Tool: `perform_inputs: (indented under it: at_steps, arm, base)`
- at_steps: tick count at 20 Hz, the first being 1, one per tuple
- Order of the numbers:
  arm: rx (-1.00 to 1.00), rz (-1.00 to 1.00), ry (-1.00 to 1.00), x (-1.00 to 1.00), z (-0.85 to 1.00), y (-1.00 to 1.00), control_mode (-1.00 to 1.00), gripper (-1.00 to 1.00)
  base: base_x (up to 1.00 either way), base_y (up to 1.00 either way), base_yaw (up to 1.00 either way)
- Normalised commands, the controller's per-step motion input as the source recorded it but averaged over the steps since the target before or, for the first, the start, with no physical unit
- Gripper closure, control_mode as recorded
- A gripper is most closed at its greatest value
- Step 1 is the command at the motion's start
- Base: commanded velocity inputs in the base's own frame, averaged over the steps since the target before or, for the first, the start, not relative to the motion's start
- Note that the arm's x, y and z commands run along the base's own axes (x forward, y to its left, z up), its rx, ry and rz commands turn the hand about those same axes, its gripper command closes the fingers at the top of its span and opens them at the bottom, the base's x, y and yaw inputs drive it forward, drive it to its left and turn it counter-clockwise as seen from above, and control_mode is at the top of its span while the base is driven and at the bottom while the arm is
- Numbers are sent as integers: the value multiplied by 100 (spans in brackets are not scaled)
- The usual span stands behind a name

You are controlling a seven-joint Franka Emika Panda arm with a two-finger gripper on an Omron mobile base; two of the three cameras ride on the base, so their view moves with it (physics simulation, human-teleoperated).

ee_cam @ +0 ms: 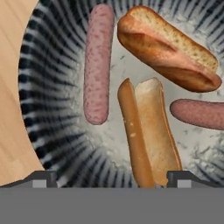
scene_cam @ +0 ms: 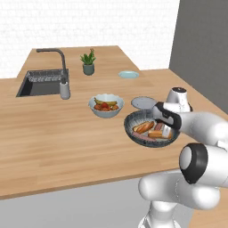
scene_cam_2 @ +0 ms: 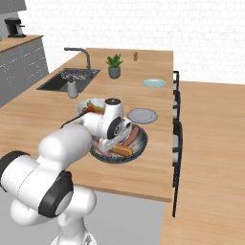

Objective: Place one bun and one sausage from the bowl on each plate.

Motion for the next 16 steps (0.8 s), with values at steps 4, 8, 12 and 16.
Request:
perform_inputs:
  at_steps: [4,8,12,16]
  arm:
    - [-2,1,-2,7,-18,-2,-100,-100]
    - [0,1,0,9,-7,0,-100,-100]
    - [0,0,0,9,-2,0,-100,-100]
    - [0,0,0,8,-9,0,-100,-100]
  base:
    - [0,0,0]
    - [0,0,0]
    - [0,0,0]
    - [0,0,0]
